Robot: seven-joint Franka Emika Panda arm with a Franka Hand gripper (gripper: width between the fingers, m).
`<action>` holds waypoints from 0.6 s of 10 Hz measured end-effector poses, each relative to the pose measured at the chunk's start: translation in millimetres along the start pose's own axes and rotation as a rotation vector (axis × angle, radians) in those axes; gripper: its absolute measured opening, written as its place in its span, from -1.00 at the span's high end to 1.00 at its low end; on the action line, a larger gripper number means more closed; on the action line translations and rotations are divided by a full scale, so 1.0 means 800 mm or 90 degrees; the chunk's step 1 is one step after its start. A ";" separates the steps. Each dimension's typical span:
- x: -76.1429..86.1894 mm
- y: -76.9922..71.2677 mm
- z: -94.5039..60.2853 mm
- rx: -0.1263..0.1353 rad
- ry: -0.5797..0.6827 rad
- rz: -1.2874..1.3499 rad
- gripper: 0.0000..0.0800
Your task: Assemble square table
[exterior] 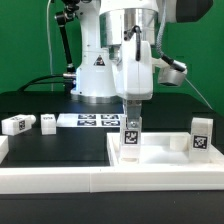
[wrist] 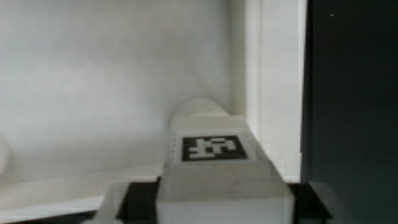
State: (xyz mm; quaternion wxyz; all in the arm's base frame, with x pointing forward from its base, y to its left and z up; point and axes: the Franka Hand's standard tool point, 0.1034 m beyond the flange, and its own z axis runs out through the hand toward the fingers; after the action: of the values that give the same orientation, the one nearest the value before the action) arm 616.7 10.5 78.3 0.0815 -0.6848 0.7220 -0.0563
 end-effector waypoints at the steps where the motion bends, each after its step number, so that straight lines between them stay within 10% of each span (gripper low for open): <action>1: 0.000 0.000 0.000 0.000 0.000 -0.020 0.09; 2: 0.000 0.000 0.001 -0.001 0.000 -0.045 -0.36; 6: -0.002 -0.001 0.001 -0.001 0.002 -0.332 -0.61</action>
Offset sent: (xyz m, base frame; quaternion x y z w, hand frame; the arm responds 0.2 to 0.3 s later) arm 0.0048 0.0023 0.0003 0.0167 -0.0099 -0.1756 0.9843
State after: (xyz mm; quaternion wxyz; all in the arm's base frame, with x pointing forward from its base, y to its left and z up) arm 617.3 12.3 78.0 0.0630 -0.8476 0.5215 -0.0759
